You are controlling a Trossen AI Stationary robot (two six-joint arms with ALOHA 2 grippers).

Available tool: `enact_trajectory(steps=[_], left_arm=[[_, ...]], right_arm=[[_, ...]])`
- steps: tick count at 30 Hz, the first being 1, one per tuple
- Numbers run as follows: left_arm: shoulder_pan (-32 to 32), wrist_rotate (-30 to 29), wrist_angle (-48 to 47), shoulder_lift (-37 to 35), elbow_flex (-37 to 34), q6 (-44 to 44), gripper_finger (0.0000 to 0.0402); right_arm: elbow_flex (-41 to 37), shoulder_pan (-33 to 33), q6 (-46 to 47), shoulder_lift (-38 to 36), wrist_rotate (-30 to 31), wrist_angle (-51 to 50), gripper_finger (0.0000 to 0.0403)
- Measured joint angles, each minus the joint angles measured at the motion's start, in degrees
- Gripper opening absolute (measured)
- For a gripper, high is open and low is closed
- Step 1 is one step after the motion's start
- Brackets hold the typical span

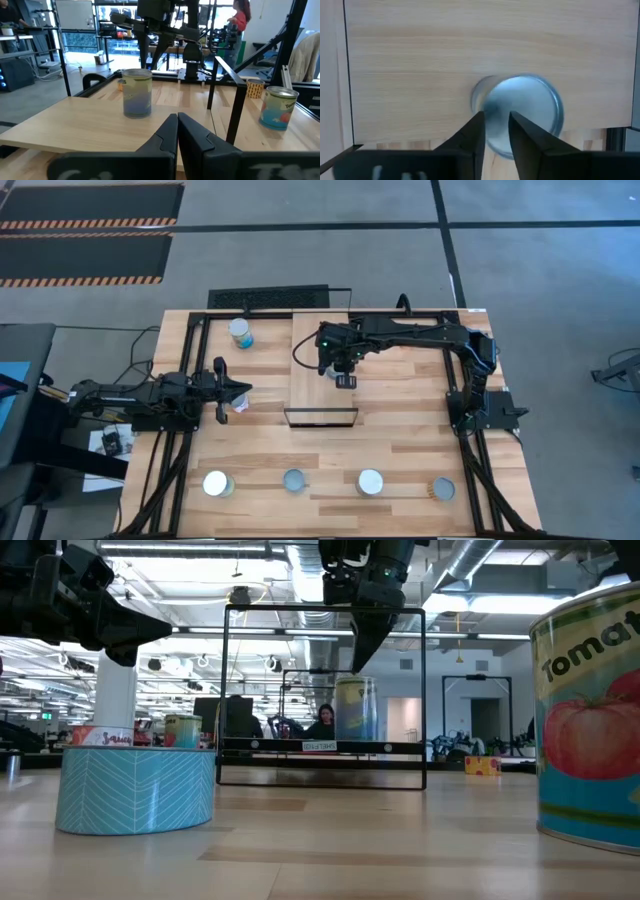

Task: Pick and place cans onto a shelf
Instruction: Put the canned pineapple on the shelf

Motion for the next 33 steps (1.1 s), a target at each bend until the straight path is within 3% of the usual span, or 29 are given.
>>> enact_trajectory(steps=[4,8,11,17,22,27,33], left_arm=[[0.0,0.4,0.0,0.0,0.0,0.0,0.0000],[0.0,0.4,0.0,0.0,0.0,0.2,0.0000],[0.0,0.4,0.0,0.0,0.0,0.2,0.0000],[0.0,0.4,0.0,0.0,0.0,-0.1,0.0000],[0.0,0.3,0.0,0.0,0.0,-0.1,0.0000],[0.0,0.3,-0.1,0.2,0.0,-0.1,0.0000],[0.0,0.3,-0.1,0.2,0.0,-0.2,0.0000]], right_arm=[[1.7,1.7,-0.1,-1.5,1.7,-5.0,0.0091],[-0.7,3.9,1.4,-7.5,4.1,-5.7,0.0021],[-8.6,4.5,4.2,-13.6,4.4,-0.6,0.0014],[-32.5,4.2,9.1,-28.1,3.3,19.9,0.0006],[-47.8,2.1,13.1,-37.4,3.2,32.9,0.0005],[-58.2,-2.4,16.0,-43.7,3.4,41.3,0.0004],[-63.9,-10.8,20.2,-46.3,5.6,43.5,0.0004]])
